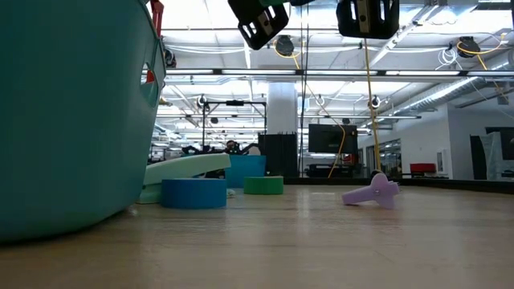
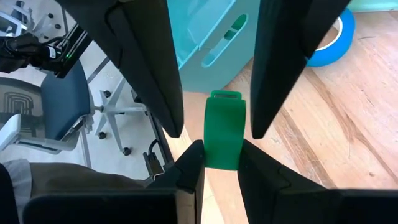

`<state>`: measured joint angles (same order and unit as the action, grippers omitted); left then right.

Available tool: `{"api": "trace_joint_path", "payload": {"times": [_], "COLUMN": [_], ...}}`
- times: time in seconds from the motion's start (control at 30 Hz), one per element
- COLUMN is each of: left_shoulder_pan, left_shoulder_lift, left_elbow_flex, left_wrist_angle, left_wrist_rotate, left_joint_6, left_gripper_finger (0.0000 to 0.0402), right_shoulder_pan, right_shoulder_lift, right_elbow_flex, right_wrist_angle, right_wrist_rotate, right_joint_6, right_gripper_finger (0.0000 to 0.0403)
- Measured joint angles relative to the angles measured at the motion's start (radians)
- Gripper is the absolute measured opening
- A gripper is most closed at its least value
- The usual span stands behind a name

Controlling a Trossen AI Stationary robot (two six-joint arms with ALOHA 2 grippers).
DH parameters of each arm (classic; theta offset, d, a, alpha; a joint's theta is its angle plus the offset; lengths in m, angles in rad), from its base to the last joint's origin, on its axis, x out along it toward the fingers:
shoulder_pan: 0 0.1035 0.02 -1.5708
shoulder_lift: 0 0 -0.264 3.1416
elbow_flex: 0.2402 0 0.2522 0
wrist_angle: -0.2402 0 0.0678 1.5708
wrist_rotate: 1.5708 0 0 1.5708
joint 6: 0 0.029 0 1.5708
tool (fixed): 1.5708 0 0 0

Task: Pick and place Stapler, Stapler remover, tape
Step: Put the green stapler into the green bin

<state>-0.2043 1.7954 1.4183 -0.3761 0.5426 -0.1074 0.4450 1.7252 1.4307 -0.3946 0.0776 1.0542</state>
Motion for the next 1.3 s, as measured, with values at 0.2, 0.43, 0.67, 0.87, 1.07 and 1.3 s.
{"api": "trace_joint_path", "payload": {"times": [0.2, 0.43, 0.67, 0.87, 1.07, 1.3], "left_shoulder_pan": [0.000, 0.001, 0.001, 0.001, -0.006, -0.001], "left_shoulder_lift": [0.000, 0.000, 0.000, 0.001, 0.008, 0.006], "left_elbow_flex": [0.000, 0.000, 0.000, -0.001, -0.008, -0.005], "left_wrist_angle": [-0.035, -0.044, -0.045, -0.051, -0.130, -0.157], "left_wrist_rotate": [-0.001, 0.003, 0.004, 0.021, -0.005, -0.072], "left_joint_6": [0.030, 0.035, 0.036, 0.053, 0.046, 0.049], "left_gripper_finger": [0.0091, 0.0046, 0.0045, 0.0090, 0.0186, 0.0228], "right_shoulder_pan": [0.000, 0.000, 0.000, 0.000, -0.005, -0.002], "right_shoulder_lift": [0.000, 0.000, 0.000, 0.000, -0.008, -0.004], "right_elbow_flex": [0.000, 0.000, 0.000, 0.000, 0.004, 0.003], "right_wrist_angle": [0.003, -0.002, -0.002, 0.002, 0.010, 0.004], "right_wrist_rotate": [0.000, 0.000, 0.001, 0.004, 0.038, 0.030], "right_joint_6": [0.000, 0.000, -0.001, -0.005, -0.004, -0.003], "right_gripper_finger": [0.0061, 0.0061, 0.0061, 0.0061, 0.0061, 0.0061]}}
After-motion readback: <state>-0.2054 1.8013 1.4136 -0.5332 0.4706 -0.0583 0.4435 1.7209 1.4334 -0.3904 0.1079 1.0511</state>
